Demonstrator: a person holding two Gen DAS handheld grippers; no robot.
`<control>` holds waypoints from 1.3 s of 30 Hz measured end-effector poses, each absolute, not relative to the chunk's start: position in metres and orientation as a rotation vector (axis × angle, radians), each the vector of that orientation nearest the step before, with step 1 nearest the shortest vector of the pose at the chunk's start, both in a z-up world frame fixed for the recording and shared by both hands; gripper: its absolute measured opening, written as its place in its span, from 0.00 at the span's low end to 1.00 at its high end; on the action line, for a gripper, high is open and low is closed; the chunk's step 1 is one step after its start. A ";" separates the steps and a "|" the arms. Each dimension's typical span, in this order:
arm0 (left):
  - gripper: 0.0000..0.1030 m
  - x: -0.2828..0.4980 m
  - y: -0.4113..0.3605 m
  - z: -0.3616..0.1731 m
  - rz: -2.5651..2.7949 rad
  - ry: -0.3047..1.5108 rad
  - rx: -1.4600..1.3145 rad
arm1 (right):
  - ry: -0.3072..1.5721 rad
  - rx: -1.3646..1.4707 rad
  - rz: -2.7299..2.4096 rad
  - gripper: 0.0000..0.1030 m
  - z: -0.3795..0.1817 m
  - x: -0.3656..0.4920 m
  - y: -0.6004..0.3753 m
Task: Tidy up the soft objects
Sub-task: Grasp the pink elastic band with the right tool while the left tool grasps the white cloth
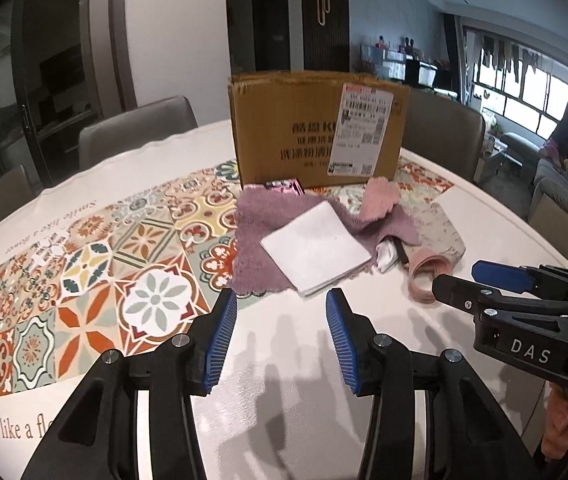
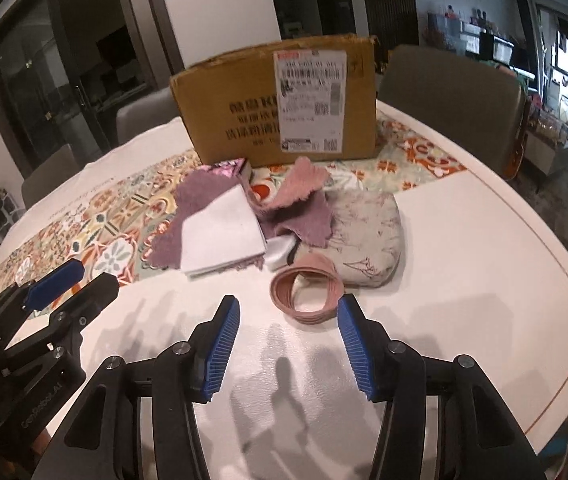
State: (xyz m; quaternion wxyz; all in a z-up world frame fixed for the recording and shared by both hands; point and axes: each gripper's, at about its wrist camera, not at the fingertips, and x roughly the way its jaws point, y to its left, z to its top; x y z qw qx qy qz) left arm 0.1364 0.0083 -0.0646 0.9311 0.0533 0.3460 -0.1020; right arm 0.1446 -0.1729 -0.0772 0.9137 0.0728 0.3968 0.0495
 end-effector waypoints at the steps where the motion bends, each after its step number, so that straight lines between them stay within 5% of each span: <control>1: 0.45 0.139 0.008 -0.068 -0.216 0.714 0.109 | 0.827 0.144 0.094 0.51 -0.080 0.147 -0.173; 12: 0.45 0.171 0.005 -0.085 -0.338 0.757 0.115 | 0.917 0.116 0.055 0.51 -0.105 0.165 -0.166; 23: 0.58 0.214 -0.013 -0.081 -0.400 0.752 0.156 | 0.925 0.147 0.020 0.51 -0.111 0.180 -0.167; 39: 0.58 0.238 -0.032 -0.109 -0.390 0.838 0.190 | 0.907 0.167 -0.005 0.50 -0.114 0.190 -0.173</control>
